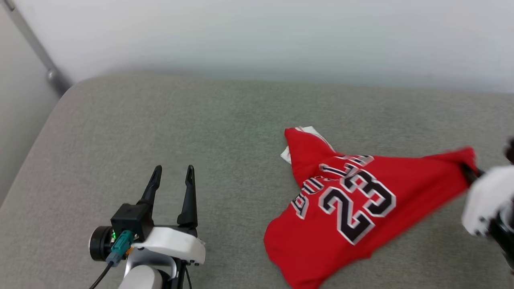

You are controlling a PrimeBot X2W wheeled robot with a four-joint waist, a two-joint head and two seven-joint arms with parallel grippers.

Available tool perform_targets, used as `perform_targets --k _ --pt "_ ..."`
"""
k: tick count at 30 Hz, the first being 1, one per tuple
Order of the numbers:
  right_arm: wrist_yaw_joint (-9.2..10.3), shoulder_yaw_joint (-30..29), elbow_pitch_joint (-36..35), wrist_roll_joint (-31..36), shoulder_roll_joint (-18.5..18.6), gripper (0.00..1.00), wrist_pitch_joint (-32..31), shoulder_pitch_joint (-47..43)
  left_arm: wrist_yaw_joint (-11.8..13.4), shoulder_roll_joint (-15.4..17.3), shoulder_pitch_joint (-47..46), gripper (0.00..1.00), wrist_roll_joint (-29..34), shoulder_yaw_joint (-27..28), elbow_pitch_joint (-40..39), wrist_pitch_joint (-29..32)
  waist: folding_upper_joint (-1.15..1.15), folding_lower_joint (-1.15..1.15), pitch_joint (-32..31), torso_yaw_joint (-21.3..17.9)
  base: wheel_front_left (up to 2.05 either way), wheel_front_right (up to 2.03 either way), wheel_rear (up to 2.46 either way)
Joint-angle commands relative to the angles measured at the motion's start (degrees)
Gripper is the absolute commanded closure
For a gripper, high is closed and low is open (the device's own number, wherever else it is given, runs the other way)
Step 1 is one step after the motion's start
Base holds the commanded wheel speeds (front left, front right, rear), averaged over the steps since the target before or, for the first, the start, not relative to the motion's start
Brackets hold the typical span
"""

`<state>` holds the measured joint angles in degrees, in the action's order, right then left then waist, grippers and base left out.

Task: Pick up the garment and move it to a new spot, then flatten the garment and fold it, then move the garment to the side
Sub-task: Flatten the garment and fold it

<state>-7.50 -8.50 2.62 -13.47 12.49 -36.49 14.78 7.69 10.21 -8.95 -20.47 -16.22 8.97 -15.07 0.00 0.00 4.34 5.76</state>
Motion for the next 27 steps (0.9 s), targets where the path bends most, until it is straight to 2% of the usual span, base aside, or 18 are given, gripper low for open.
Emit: perform_targets --k 1,4,7,9,12,13,14,15,18,19,20,24,27 --pt "0.02 -3.0 -1.6 0.7 -1.2 1.00 -0.8 -3.4 0.4 0.3 1.0 0.00 -0.2 0.2 -0.2 -0.1 0.00 0.00 -1.6 -1.8 0.00 0.00 0.00" --pt "0.03 -11.2 -3.3 1.9 -3.6 1.00 -2.3 -9.6 0.5 0.6 1.9 0.00 -0.5 0.2 -0.4 0.2 0.00 0.00 -2.3 -2.7 0.00 0.00 0.00" --pt "0.03 -18.0 -1.0 2.6 -5.8 1.00 -3.0 -16.0 0.8 0.8 2.7 0.00 -0.8 0.1 -0.5 0.8 0.00 0.00 -2.9 -3.1 0.00 0.00 0.00" --pt "0.02 -21.0 1.6 1.9 -7.4 1.00 -2.3 -18.7 1.0 1.0 3.1 0.00 -0.9 0.2 -0.6 1.1 0.00 0.00 -3.4 -3.4 0.00 0.00 0.00" --pt "0.02 -22.4 4.9 2.2 -8.4 1.00 -0.9 -20.8 1.2 1.2 3.7 0.00 -1.0 0.3 -0.6 1.4 0.00 0.00 -3.8 -3.6 0.00 0.00 0.00" --pt "0.02 -22.5 6.3 1.7 -8.7 0.72 0.3 -21.2 1.4 1.3 4.0 0.00 -1.1 0.3 -0.7 1.6 0.00 0.00 -4.0 -3.8 0.00 0.00 0.00" --pt "0.02 -21.9 7.3 1.6 -8.8 0.29 1.9 -21.5 1.5 1.3 4.3 0.00 -1.2 0.3 -0.8 1.8 0.00 0.00 -4.2 -3.9 0.00 0.00 0.00" --pt "0.02 -21.2 7.9 1.3 -9.0 0.00 4.0 -21.5 1.6 1.4 4.6 0.00 -1.3 0.4 -0.9 2.0 0.00 0.00 -4.4 -4.0 0.00 0.00 0.00" --pt "0.02 -20.3 7.9 -0.3 -9.4 0.00 12.5 -20.5 2.0 1.8 5.5 0.00 -1.5 0.5 -1.2 2.3 0.00 0.00 -4.9 -4.3 0.00 0.00 0.00" --pt "0.02 -20.7 7.2 -0.5 -9.4 0.00 18.5 -19.8 2.3 2.1 6.1 0.00 -1.6 0.7 -1.5 2.7 0.00 0.00 -5.2 -4.5 0.00 0.00 0.00" --pt "0.02 -20.5 6.8 -0.1 -9.5 0.00 21.0 -19.7 2.4 2.2 6.4 0.00 -1.7 0.8 -1.6 2.7 0.00 0.00 -5.4 -4.6 0.00 0.00 0.00" --pt "0.02 -18.2 4.2 1.8 -9.6 0.00 29.0 -19.0 2.9 2.7 7.5 0.00 -1.8 1.0 -2.2 3.1 0.00 0.00 -6.1 -4.8 0.00 0.00 0.00" --pt "0.02 -16.4 2.7 2.9 -9.6 0.00 31.7 -18.8 3.1 2.9 7.9 0.00 -1.9 1.1 -2.4 3.3 0.00 0.00 -6.5 -4.8 0.00 0.00 0.00"
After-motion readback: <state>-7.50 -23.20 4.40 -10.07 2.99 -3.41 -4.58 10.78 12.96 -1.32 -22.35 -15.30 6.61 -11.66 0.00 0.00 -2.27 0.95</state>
